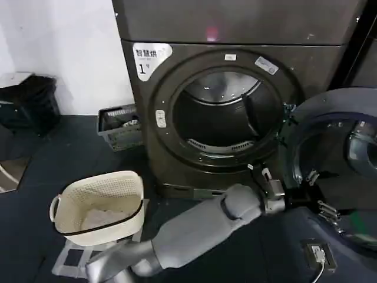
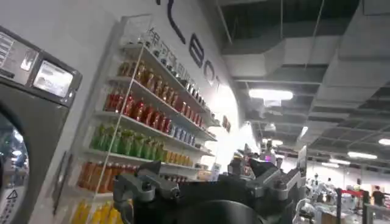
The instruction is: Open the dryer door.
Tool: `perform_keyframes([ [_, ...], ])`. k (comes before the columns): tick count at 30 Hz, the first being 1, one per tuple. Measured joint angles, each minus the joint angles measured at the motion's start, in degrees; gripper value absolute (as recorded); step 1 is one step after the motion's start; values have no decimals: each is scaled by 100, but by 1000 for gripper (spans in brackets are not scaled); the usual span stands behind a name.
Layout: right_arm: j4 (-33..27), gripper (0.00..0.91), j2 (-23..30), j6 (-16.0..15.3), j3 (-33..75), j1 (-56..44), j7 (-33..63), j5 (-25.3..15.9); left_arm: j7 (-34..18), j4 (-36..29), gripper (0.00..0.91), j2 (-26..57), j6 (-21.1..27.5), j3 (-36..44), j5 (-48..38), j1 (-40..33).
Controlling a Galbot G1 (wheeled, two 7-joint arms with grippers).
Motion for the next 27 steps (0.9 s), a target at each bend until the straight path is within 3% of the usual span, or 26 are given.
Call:
perform_keyframes([
  [10, -92, 907, -65, 104, 23, -8, -1, -4, -398, 631, 907, 1, -341, 24, 262, -65],
  [27, -217, 907, -188, 110, 23, -2, -2, -16, -464, 1248, 907, 2, -713, -13, 347, -126],
])
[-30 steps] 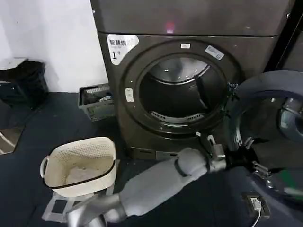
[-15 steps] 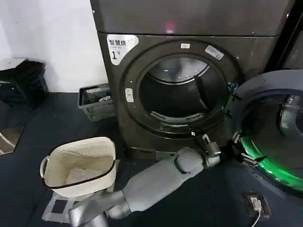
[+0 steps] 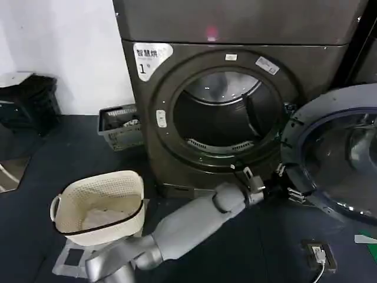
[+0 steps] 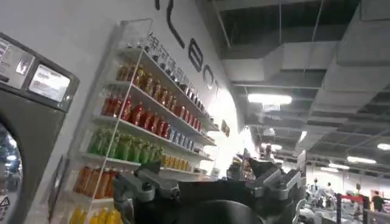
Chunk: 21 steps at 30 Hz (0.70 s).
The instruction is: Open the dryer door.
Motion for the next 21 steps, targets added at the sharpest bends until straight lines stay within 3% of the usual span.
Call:
perform_keyframes([
  [8, -8, 907, -9, 19, -33, 42, -12, -8, 4, -188, 907, 0, -426, 10, -106, 76],
  [17, 57, 907, -22, 29, -44, 28, -13, -12, -279, -471, 907, 0, -1619, -87, -536, 208],
  [21, 62, 907, -28, 33, -45, 26, -13, -10, -290, -701, 907, 0, -1887, -156, -912, 244],
])
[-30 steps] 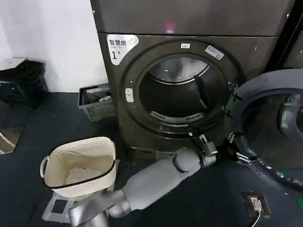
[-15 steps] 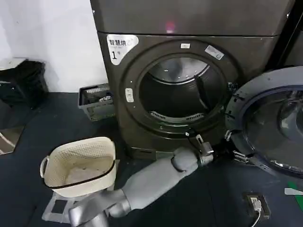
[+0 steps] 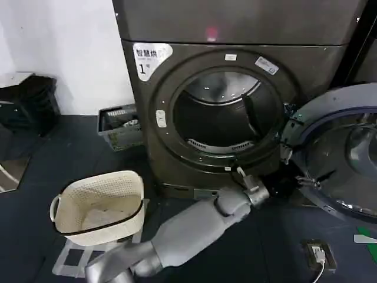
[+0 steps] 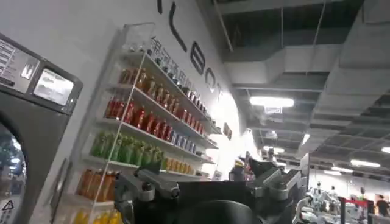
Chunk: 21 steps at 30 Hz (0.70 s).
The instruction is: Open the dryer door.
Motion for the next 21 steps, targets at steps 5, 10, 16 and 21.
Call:
perform_keyframes([
  [5, 39, 907, 4, 0, -52, 22, 0, 2, -8, -311, 907, 0, -413, -24, -100, 96],
  [10, 76, 907, 10, -1, -105, 52, 1, 2, -46, -638, 907, 366, -615, -44, -146, 217],
  [16, 80, 907, -10, -1, -110, 90, 0, 0, -52, -1108, 907, 1019, -617, -113, -278, 350],
  [21, 121, 907, -32, 6, -112, 131, -3, -44, 19, -1566, 907, 1653, -384, -184, -425, 426],
])
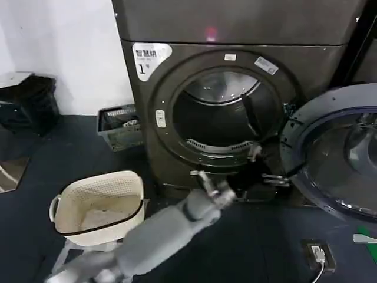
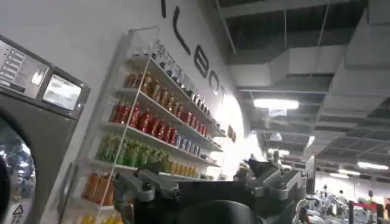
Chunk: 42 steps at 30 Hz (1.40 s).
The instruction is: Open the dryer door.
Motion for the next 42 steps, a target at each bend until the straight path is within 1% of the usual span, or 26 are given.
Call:
perform_keyframes([
  [5, 42, 907, 23, 8, -24, 62, 1, -12, 261, -414, 907, 794, 437, -138, 236, 63],
  [12, 196, 907, 40, -38, 65, 157, 124, 53, 810, -798, 907, 2018, 1313, -460, 1025, 182],
  [19, 233, 907, 76, -2, 161, 244, 205, 45, 1773, -651, 907, 3203, 1503, -902, 1839, 229],
  [21, 249, 907, 47, 26, 213, 256, 224, 29, 2046, -586, 907, 3463, 1560, -1070, 1826, 269],
  [24, 307, 907, -8, 47, 302, 256, 285, -1, 2280, -490, 907, 3824, 1720, -1310, 1759, 315],
  [25, 324, 907, -35, 50, 322, 256, 286, -13, 2353, -439, 907, 3926, 1740, -1397, 1782, 312],
  [28, 369, 907, -82, 18, 333, 263, 317, -14, 2799, -232, 907, 4188, 1671, -1606, 2111, 213],
  [30, 378, 907, -93, -13, 321, 269, 323, -12, 3046, -56, 907, 4331, 1788, -1693, 2317, 126],
  [32, 339, 907, -100, -15, 317, 269, 321, -9, 3332, 101, 907, 4483, 1805, -1800, 2595, 54],
  [37, 282, 907, -165, 27, 324, 292, 315, 5, 4089, 405, 907, 4836, 1444, -2126, 3114, -11],
  [38, 293, 907, -172, 28, 331, 291, 313, 9, 4181, 448, 907, 4883, 1359, -2182, 3177, -11],
  [42, 299, 907, -170, 29, 331, 286, 298, 9, 4246, 627, 907, 5027, 1160, -2331, 3303, 8],
])
